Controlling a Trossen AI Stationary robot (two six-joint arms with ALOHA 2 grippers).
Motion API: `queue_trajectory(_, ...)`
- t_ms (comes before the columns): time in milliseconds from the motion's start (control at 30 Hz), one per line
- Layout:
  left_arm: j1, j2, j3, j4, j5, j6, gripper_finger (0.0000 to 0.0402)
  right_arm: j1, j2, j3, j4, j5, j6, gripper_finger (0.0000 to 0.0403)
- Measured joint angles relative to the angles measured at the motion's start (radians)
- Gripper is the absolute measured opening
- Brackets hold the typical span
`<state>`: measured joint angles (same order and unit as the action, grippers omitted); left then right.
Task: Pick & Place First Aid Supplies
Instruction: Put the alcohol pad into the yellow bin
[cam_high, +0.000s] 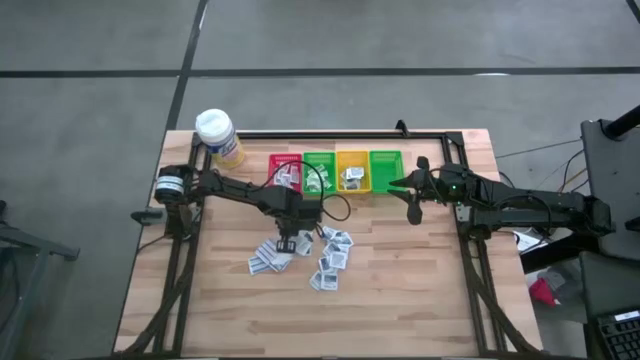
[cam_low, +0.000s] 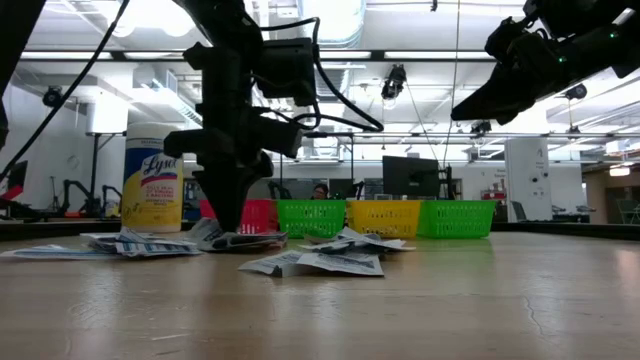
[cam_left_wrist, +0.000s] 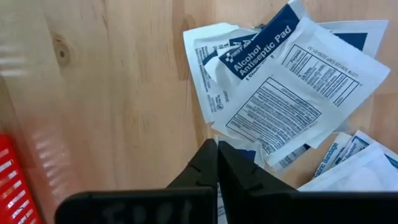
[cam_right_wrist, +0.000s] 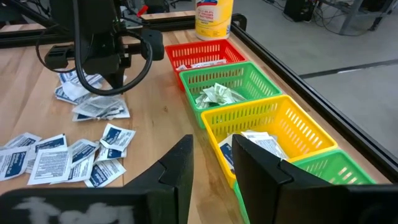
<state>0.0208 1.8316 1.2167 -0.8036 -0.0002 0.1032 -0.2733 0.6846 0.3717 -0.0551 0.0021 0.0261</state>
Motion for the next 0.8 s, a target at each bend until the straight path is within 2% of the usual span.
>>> queue_trajectory(167,0.002,-0.001,0.002,-0.007,0.0,-0.011,0.0001,0.0,0.0,0.0,0.0,0.0,0.0,0.0101)
queue_trajectory(267,0.011,-0.001,0.036,-0.082,-0.001,-0.014,0.0001,0.0,0.0,0.0,0.0,0.0,0.0,0.0098)
queue_trajectory(400,0.03,-0.002,0.148,-0.257,-0.018,-0.03,0.0001,0.0,0.0,0.0,0.0,0.0,0.0,0.0095)
queue_trajectory(500,0.042,-0.002,0.259,-0.323,-0.028,-0.024,0.0,0.0,0.0,0.0,0.0,0.0,0.0,0.0096)
queue_trajectory(633,0.064,-0.003,0.393,-0.283,-0.032,0.006,0.0,0.0,0.0,0.0,0.0,0.0,0.0,0.0102)
queue_trajectory(800,0.105,-0.004,0.497,-0.136,-0.054,0.012,0.0,0.0,0.0,0.0,0.0,0.0,0.0,0.0108)
